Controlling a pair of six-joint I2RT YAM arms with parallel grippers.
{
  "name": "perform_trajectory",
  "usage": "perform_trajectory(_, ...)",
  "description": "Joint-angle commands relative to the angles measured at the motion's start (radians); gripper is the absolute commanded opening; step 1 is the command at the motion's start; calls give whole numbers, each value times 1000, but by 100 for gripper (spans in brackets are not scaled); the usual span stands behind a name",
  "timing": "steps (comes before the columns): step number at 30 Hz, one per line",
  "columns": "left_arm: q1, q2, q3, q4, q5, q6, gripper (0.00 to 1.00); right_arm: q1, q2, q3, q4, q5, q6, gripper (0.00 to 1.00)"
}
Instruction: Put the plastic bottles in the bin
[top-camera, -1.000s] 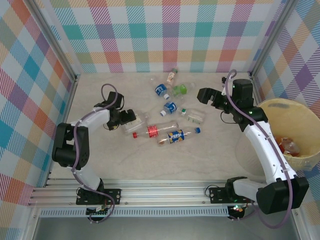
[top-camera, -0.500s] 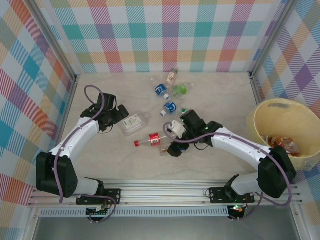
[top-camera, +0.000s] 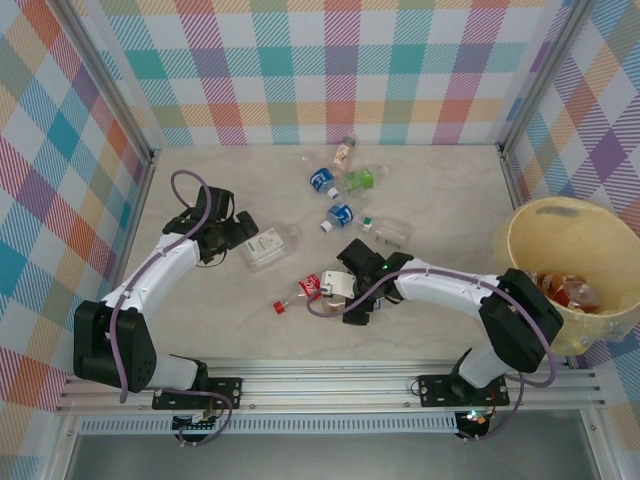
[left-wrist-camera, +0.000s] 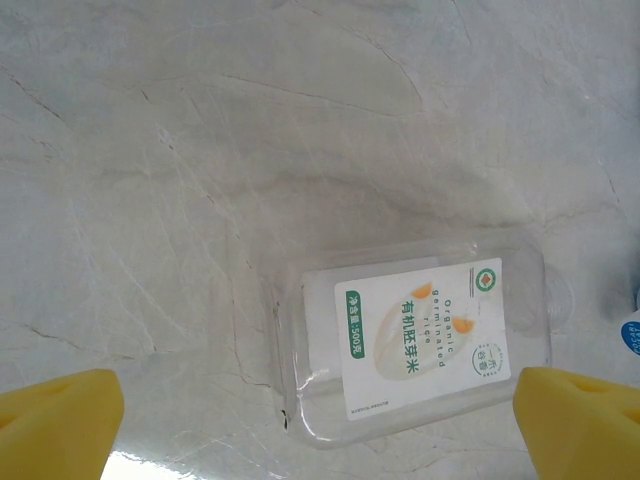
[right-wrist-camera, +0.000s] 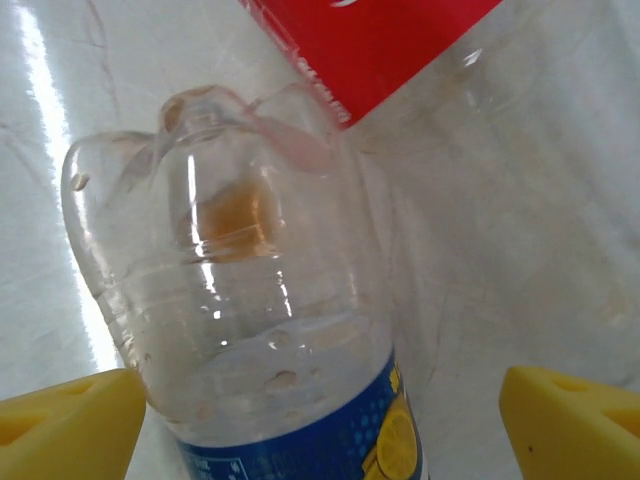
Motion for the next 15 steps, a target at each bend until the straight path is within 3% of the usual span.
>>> perform_trajectory(1,-7,-8,5,-24,-1,18,100,6,5,-16,102,49,-24,90)
perform_trajectory(8,-14,-7,2,6,95,39,100,2,62,4,97,158,18,73)
perform_trajectory(15,-69,-64,-2,17,140,77,100,-4,130,48,94,204,107,70)
